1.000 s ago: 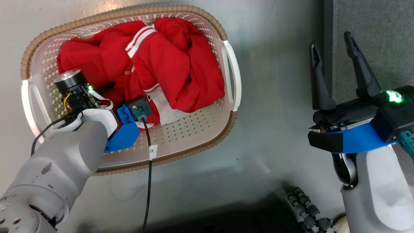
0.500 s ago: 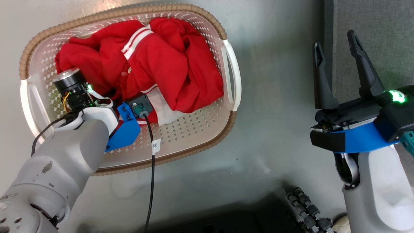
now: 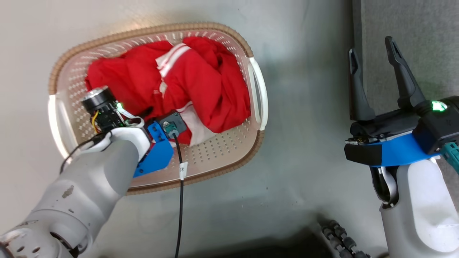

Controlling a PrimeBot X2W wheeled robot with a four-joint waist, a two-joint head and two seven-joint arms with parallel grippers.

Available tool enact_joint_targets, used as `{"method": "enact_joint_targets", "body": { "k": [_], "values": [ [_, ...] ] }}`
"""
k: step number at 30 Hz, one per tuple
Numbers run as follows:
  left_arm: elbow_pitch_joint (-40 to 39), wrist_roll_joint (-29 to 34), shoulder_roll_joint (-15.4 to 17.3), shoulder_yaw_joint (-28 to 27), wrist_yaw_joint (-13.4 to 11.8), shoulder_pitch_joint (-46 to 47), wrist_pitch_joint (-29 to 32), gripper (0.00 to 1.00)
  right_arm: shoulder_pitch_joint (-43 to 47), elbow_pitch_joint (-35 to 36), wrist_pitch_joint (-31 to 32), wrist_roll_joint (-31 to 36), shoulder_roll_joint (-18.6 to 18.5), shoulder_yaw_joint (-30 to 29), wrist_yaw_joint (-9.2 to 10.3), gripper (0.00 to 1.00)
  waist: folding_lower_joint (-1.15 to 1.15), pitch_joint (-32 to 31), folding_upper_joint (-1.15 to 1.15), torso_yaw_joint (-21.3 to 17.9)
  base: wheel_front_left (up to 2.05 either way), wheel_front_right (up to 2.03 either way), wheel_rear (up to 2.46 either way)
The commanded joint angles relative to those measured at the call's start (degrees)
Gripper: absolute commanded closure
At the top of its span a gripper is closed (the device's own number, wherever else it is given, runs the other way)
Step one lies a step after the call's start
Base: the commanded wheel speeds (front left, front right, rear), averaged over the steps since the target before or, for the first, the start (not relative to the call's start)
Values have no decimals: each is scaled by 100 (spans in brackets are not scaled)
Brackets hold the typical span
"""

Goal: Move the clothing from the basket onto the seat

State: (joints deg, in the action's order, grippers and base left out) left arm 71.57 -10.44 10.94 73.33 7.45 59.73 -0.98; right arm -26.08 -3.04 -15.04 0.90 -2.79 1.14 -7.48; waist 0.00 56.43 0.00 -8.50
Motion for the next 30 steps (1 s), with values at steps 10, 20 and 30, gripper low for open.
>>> {"method": "enact_joint_targets", "body": {
  "k": [10,20,30],
  "values": [
    [-258,-535,-211,15,4,-371,-349,100,46,-248,-22,121,-19,-40,-2,0,0,-944,0,352,0,0,0],
    [-427,-1046,-332,15,4,-605,-724,100,229,-433,-22,211,-20,-133,-3,0,0,-1665,0,632,0,0,0],
    [-552,-1600,-461,16,4,-783,-1119,100,548,-637,-21,245,-20,-232,-3,0,0,-2528,0,900,0,0,0]
  ]
}}
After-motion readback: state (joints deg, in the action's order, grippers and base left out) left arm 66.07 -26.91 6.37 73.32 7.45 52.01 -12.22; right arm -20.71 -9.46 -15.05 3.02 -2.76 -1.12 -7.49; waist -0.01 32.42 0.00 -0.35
